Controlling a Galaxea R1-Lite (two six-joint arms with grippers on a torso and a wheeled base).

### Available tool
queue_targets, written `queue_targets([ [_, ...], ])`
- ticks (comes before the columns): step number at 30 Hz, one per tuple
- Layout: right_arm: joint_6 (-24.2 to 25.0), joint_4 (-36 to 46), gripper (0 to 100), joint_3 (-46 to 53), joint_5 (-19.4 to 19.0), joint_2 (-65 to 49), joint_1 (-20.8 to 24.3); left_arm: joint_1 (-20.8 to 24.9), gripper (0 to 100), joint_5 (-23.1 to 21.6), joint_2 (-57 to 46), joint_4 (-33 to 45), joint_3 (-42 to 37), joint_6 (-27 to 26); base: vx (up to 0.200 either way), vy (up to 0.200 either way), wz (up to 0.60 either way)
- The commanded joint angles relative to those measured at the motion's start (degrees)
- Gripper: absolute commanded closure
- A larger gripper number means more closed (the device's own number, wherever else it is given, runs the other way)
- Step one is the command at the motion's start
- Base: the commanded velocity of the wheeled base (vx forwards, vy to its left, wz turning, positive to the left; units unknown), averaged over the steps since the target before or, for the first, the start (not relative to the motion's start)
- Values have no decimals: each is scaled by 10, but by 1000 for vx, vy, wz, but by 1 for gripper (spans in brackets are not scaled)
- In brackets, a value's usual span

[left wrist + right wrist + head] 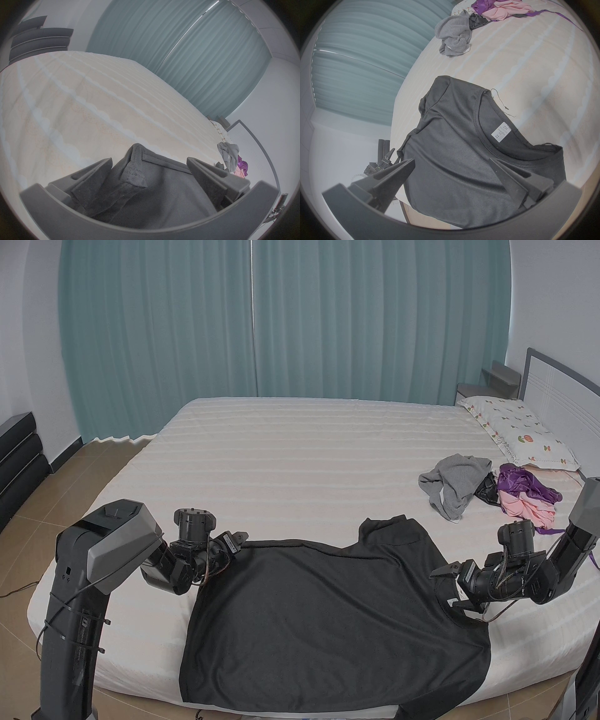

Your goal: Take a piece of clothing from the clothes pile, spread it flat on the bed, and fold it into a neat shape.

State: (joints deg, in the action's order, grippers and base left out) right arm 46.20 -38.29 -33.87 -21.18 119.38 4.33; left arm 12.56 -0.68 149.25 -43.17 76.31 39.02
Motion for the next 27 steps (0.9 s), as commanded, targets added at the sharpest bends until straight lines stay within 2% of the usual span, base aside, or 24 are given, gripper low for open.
queue_targets([
  [1, 0, 0, 0, -1, 1, 1, 1, 0, 100, 1, 19, 8, 22, -3, 0, 0, 0],
  [4, 1, 0, 0, -4, 10, 1, 1, -2, 100, 2, 20, 8, 28, -3, 0, 0, 0],
  [8, 3, -13, 0, -16, 39, 6, 2, -5, 100, 29, 19, 0, 38, -3, 0, 0, 0],
  [15, -7, -31, 0, -83, 114, 52, 37, -24, 100, 51, 10, -33, 47, 1, 0, 0, 0],
  [17, -17, -18, 0, -145, 132, 84, 38, -30, 100, 51, -1, -34, 46, 2, 0, 0, 0],
  [27, -69, 131, 0, -427, 133, 227, 24, -46, 100, 51, 9, -35, 38, 7, 0, 0, 0],
])
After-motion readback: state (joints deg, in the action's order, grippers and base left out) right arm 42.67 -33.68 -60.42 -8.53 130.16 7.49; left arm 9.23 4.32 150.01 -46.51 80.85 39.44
